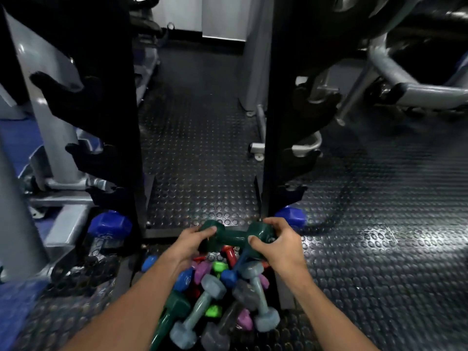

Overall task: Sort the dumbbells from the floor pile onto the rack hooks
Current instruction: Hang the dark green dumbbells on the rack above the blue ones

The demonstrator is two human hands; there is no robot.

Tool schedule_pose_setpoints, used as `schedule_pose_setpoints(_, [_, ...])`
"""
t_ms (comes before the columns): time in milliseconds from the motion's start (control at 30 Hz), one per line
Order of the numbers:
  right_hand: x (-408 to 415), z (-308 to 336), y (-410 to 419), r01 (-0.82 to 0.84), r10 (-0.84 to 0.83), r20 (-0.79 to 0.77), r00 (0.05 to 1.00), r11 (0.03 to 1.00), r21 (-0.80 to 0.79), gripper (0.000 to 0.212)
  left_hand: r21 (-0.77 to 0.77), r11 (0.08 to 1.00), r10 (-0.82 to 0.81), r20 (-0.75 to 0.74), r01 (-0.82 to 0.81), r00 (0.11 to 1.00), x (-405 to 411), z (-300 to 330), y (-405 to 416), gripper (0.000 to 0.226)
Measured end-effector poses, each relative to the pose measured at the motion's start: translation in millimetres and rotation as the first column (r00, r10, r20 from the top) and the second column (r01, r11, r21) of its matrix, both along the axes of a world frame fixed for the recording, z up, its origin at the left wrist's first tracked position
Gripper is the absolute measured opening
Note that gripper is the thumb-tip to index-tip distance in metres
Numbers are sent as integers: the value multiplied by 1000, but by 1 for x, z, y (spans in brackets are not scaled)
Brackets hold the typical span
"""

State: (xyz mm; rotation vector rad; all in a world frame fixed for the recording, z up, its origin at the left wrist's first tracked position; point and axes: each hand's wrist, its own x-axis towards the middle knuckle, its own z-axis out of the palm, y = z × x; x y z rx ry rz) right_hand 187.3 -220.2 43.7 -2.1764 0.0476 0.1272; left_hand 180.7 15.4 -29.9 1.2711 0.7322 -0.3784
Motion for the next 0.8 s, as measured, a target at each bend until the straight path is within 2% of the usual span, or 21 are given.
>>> schedule_pose_setpoints(100, [-6,10,-20,34,-34,6,999,999,38,52,-47,999,10,19,-9,1000,-10,9,-18,65])
schedule_pose_setpoints(233, [-8,13,-43,136,-137,-6,991,978,159,48,-93,995,39,58,-33,998,-16,26,-48,41])
schedule_pose_setpoints(333, [-4,19,-57,232,-230,-40,972,932,279,43,-63,998,12,75,-7,997,-13,41,-63,46])
schedule_pose_setpoints(433, [7,28,-69,277,-286,-20,958,903,329,37,-59,998,-29,108,36,994,-8,53,-77,54])
schedule_pose_setpoints(533, [25,39,-82,290,-301,-25,953,890,353,41,-72,991,-103,167,116,981,-3,66,-90,65])
schedule_pose_setpoints(600, [38,48,-88,292,-301,-39,953,875,386,42,-70,979,-176,203,193,963,-2,73,-100,65])
schedule_pose_setpoints(700, [52,61,-98,283,-297,-42,954,848,447,31,-93,951,-265,252,296,931,-5,81,-117,70])
schedule_pose_setpoints(733, [56,63,-101,287,-301,-46,953,839,462,26,-93,940,-295,264,329,918,-5,83,-124,70])
schedule_pose_setpoints(800, [63,62,-110,293,-304,-55,951,833,470,28,-117,928,-311,281,354,908,-6,86,-140,56])
